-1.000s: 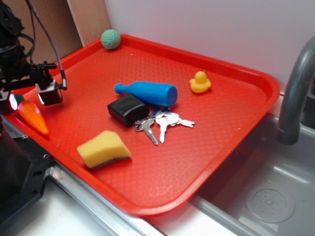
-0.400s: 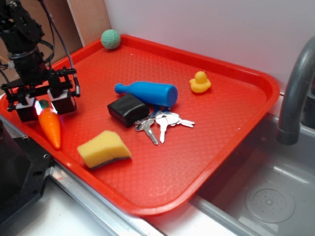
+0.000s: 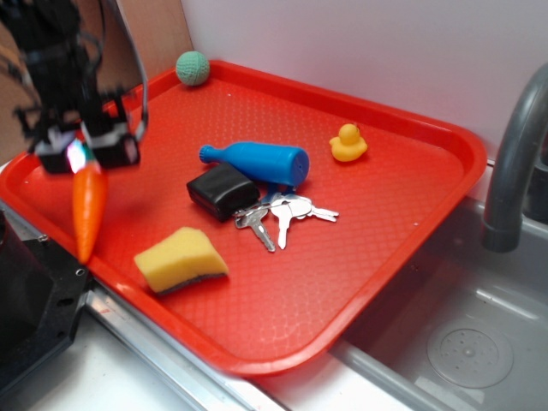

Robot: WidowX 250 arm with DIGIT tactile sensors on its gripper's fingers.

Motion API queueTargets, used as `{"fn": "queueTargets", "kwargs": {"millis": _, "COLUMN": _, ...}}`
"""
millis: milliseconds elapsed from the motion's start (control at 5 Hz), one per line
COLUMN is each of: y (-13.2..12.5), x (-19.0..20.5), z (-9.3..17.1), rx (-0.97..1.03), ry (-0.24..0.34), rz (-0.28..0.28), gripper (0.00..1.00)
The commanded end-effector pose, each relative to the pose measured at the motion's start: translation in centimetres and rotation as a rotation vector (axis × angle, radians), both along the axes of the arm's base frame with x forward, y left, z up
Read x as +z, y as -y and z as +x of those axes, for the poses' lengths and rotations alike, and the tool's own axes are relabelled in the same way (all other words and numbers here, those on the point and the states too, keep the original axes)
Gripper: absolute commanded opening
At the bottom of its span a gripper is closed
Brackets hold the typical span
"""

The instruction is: Grab the carrot.

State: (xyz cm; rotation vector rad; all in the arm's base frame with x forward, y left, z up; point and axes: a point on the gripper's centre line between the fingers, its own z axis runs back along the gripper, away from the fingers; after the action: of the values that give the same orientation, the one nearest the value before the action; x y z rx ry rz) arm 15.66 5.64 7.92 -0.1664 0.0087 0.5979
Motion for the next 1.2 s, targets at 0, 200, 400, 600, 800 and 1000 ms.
{"fn": "queueTargets", "kwargs": {"millis": 0, "y": -1.0, "x": 8.2, "z": 2.2, "rx": -0.428, "ry": 0.086, "rz": 0.120, "gripper": 0.00}}
{"fn": "queueTargets", "kwargs": {"millis": 200, "y": -1.6, "x": 8.4, "z": 2.1, "rx": -0.395, "ry": 0.097, "rz": 0.058, "gripper": 0.52}}
{"fn": "queueTargets", "kwargs": {"millis": 400, "y": -1.8, "x": 4.8, "z": 0.5, "rx": -0.363, "ry": 0.106, "rz": 0.046, "gripper": 1.00}}
{"fn": "queueTargets", "kwargs": {"millis": 600, "y": -1.7, "x": 1.7, "z": -1.5, "rx": -0.233, "ry": 0.028, "rz": 0.077, "gripper": 1.00}}
{"fn": "queueTargets", "kwargs": {"millis": 800, "y": -0.9, "x": -1.2, "z": -2.5, "rx": -0.218, "ry": 0.063, "rz": 0.063, "gripper": 1.00}}
{"fn": "queueTargets", "kwargs": {"millis": 1000, "y": 0.4, "x": -3.5, "z": -2.2, "rx": -0.253, "ry": 0.057, "rz": 0.057, "gripper": 1.00}}
